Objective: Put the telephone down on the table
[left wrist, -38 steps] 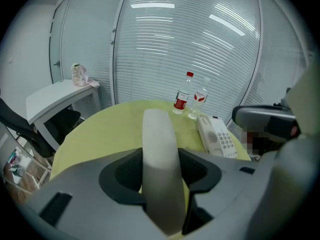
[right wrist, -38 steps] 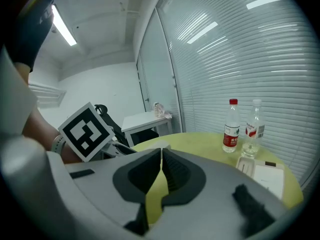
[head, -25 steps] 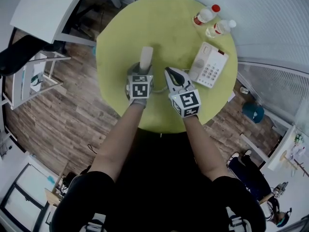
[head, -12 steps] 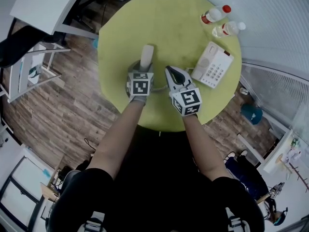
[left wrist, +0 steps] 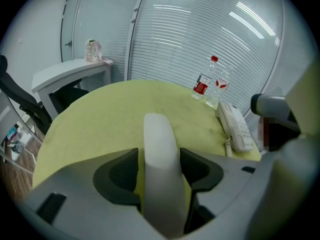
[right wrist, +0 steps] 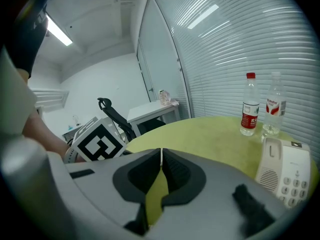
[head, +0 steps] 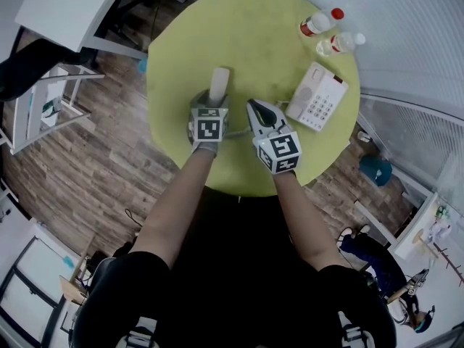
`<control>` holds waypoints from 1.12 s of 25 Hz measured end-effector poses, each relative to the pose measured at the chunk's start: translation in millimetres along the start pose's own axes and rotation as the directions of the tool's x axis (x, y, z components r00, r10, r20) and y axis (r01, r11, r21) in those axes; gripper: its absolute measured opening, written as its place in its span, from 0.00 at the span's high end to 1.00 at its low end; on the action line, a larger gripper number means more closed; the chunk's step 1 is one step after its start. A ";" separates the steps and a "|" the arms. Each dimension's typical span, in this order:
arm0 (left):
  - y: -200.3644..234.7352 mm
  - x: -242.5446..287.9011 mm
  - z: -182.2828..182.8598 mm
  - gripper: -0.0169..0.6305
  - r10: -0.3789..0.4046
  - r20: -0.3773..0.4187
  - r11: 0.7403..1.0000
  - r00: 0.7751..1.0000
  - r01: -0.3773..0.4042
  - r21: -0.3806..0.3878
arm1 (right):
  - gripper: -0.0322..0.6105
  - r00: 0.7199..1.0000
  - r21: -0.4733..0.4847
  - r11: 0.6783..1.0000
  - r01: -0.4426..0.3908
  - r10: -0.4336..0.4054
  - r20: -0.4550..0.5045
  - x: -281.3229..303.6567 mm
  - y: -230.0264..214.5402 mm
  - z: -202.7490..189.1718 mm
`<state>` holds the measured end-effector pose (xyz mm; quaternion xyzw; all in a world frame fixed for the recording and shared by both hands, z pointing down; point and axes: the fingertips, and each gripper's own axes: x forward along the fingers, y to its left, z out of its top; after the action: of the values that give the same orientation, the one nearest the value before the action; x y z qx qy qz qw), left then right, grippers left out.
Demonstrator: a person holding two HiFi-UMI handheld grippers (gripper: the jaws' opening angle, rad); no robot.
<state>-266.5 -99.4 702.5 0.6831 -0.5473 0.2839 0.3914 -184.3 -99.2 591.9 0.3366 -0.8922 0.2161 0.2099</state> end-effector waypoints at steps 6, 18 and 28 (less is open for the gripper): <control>1.1 -20.4 19.0 0.53 -0.003 0.050 1.000 0.999 0.002 0.030 | 0.92 1.000 -0.023 1.000 0.010 -0.009 0.023 -16.9 2.3 16.4; -57.1 -119.0 71.8 0.54 -0.160 0.201 0.967 0.967 0.112 0.231 | 0.92 0.998 -0.069 0.997 0.022 -0.018 0.065 -75.0 24.3 42.7; -112.7 -184.0 85.0 0.56 -0.318 0.282 0.895 0.905 0.188 0.404 | 0.92 0.991 -0.097 0.991 0.091 -0.080 0.111 -140.9 26.6 53.6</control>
<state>-204.7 -63.9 481.8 0.8490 -0.4487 0.2043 0.1900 -118.3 -37.5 468.2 0.3743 -0.8968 0.1429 0.1878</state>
